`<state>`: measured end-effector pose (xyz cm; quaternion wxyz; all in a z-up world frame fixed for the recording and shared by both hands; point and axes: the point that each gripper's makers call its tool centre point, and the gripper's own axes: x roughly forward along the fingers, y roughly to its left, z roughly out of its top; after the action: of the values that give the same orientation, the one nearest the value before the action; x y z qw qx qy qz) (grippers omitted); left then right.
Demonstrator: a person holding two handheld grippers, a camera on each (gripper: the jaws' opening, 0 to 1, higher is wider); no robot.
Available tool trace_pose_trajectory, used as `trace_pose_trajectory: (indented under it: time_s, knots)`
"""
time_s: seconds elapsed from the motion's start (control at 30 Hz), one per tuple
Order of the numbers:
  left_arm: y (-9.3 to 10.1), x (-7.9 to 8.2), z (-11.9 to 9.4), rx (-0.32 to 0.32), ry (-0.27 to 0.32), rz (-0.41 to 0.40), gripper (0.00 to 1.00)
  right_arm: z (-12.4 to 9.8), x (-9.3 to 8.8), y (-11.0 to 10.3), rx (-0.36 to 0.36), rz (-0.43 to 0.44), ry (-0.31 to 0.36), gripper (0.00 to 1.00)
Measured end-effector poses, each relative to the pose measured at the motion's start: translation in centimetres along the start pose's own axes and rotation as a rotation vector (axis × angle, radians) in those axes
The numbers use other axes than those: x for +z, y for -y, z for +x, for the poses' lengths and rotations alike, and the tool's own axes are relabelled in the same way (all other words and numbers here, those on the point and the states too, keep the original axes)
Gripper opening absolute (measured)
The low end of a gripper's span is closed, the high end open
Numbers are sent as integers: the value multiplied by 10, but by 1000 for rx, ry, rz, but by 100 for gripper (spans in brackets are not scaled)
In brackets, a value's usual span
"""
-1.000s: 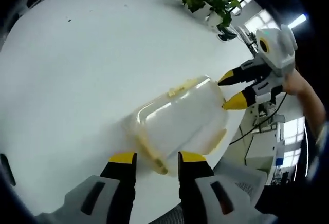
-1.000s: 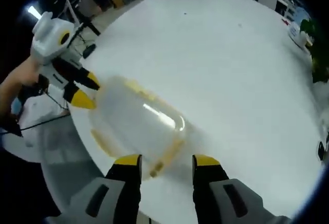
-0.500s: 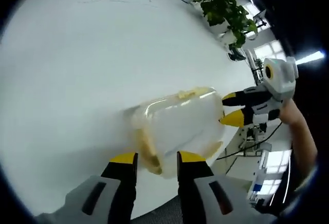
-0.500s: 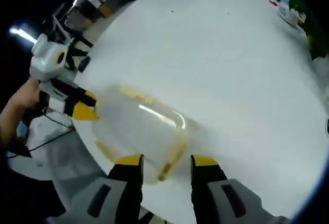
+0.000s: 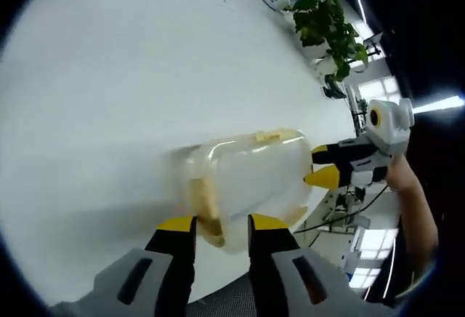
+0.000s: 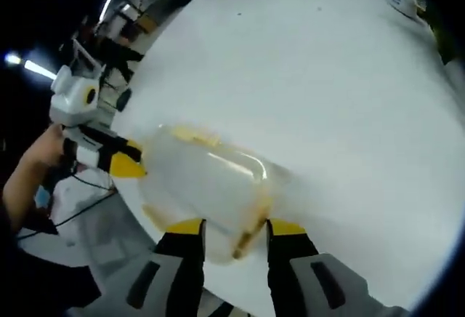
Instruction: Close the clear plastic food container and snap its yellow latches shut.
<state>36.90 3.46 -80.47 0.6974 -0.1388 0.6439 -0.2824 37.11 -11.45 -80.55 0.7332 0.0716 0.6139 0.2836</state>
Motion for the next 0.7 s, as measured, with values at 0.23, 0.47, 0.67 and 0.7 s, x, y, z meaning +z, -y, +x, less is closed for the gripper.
trace_pose_trajectory:
  time_s: [0.23,0.47,0.67,0.7]
  knots:
    - [2,-3,0,-15,-12,-18,25,0,1,-3,-3,-22,-16,31]
    - [6,-6,-1,-13,-16,-28,24,0,2,-3,-8,-26,-28,30]
    - [7,-5,-2,-12,-21,-26,23,1,3,-2,-6,-24,-34,29]
    - [6,-5,-2,-12,-20,-28,23,1,3,-2,-5,-22,-35,29]
